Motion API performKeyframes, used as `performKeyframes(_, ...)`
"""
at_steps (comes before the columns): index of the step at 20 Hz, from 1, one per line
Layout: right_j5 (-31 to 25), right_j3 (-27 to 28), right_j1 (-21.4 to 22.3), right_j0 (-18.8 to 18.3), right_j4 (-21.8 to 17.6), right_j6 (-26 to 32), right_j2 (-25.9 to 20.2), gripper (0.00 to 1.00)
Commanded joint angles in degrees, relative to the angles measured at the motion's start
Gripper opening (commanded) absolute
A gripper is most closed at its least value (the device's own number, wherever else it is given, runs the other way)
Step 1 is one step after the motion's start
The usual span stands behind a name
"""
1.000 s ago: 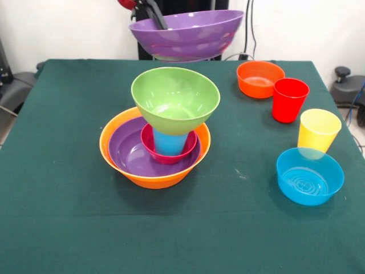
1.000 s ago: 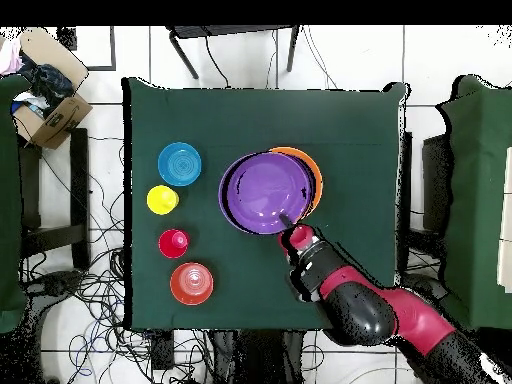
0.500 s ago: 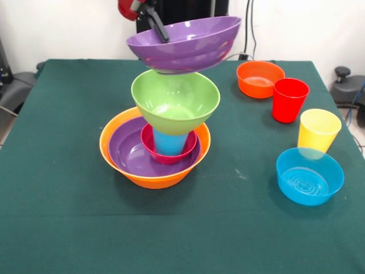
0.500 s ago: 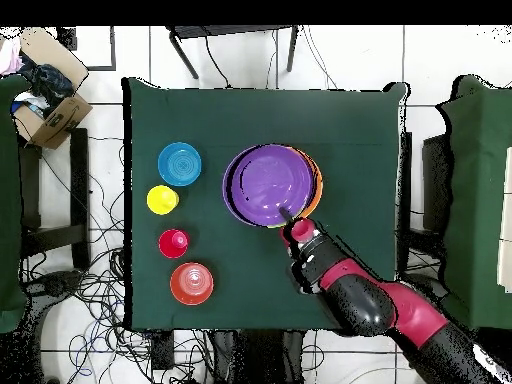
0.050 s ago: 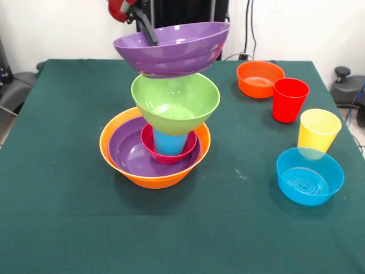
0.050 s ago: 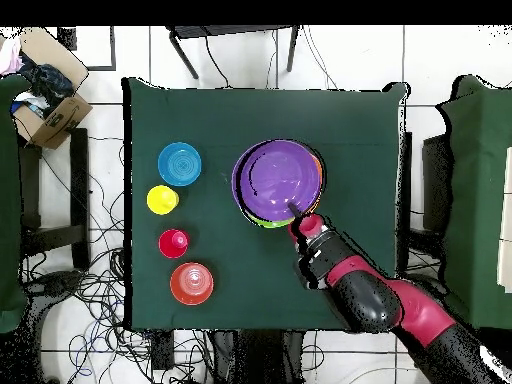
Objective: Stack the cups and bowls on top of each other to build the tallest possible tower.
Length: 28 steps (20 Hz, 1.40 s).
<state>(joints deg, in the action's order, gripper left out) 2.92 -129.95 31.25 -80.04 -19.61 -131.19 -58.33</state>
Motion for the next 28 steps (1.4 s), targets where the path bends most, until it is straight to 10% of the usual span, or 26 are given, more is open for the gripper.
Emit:
performKeyframes(1, -4.7, 5.4, 0.8, 3.1, -3.9, 1.8, 4.9, 0.0)
performKeyframes(28, 2.2, 4.1, 4.0, 11.5, -3.7, -3.0, 12.4, 0.0)
